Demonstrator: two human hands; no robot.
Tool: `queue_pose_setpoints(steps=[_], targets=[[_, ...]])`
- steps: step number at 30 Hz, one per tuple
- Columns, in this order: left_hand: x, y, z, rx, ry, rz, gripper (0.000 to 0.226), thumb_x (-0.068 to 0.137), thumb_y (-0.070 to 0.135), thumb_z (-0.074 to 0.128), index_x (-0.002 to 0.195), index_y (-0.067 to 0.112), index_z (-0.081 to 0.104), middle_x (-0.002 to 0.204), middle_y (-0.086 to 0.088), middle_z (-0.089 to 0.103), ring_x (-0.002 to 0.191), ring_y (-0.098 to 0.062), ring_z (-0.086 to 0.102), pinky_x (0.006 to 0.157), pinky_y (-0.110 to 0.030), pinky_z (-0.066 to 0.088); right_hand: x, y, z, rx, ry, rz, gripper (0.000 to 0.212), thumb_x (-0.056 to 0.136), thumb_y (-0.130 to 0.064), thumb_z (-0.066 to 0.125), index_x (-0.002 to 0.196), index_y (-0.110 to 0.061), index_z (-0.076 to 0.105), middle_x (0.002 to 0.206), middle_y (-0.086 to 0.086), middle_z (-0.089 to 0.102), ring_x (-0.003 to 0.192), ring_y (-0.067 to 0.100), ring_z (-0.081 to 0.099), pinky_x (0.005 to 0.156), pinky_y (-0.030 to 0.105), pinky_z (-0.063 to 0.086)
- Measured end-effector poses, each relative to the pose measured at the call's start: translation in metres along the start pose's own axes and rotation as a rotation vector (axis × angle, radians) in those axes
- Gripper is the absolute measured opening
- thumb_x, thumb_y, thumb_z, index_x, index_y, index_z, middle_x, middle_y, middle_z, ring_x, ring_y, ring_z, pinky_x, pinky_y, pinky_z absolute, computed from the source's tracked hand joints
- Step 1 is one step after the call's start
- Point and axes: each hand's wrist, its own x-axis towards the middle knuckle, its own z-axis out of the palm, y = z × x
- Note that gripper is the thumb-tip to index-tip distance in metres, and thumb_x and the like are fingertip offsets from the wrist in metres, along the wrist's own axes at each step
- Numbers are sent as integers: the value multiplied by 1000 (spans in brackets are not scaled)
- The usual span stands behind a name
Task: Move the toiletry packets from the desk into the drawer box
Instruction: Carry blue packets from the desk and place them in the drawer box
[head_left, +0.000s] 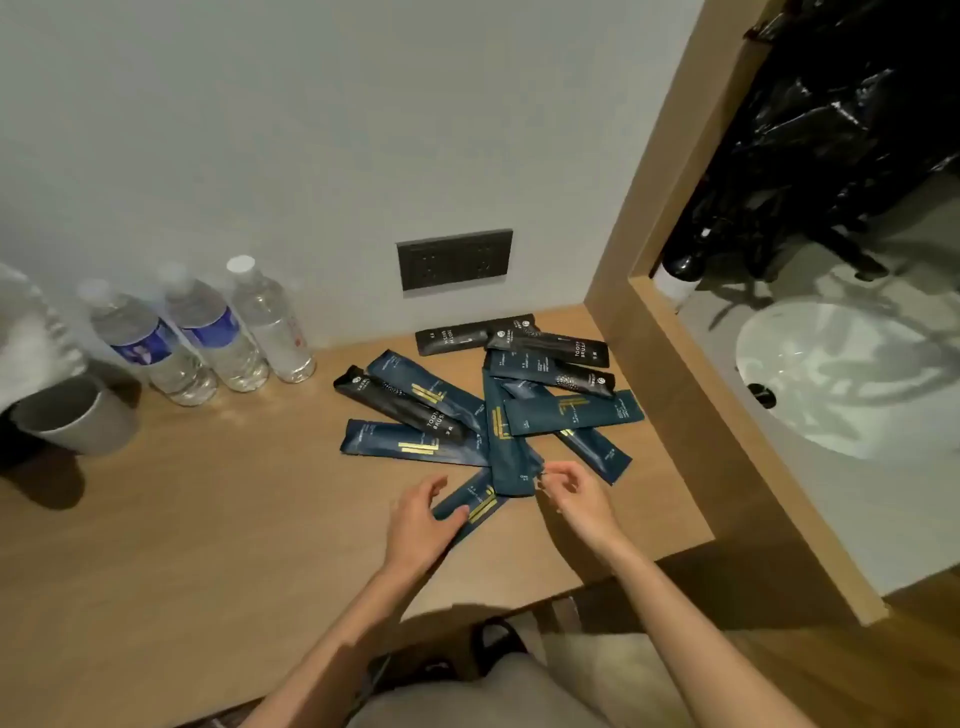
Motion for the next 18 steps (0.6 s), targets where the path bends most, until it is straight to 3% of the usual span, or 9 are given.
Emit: queue_pose_setpoints(steps=[5,8,12,15,18], targets=[[-3,7,10,216,68,-84,70,70,48,74,132,33,47,121,1,47,117,-20,38,103,-38,35,34,1,14,-51,-36,126,41,87,-27,66,122,-11,54,87,-1,60,90,17,59,82,27,44],[-10,10,17,281,61,-107,76,70,46,76,136,37,40,122,4,44,115,-15,36,98,-31,29,42,-2,21,-115,-18,149,49,79,-37,73,118,-19,50,87,-2,58,84,16,58,75,29,44],[-14,15,22,300,75,-143,74,72,46,74,135,41,37,117,5,44,110,-14,36,85,-27,22,50,-7,27,-224,-20,180,55,71,-42,78,112,-25,46,97,-1,63,92,20,61,79,35,49],[-15,14,23,283,74,-161,70,71,40,75,131,41,40,110,4,43,105,-14,37,83,-28,25,54,-10,27,-252,-46,175,52,71,-39,79,108,-25,47,97,1,65,92,23,62,75,33,47],[-19,9,21,232,84,-131,58,67,35,77,118,38,48,104,4,42,100,-14,41,88,-30,39,57,-9,25,-247,-104,182,48,70,-37,81,103,-27,46,96,3,67,88,23,65,78,38,52]])
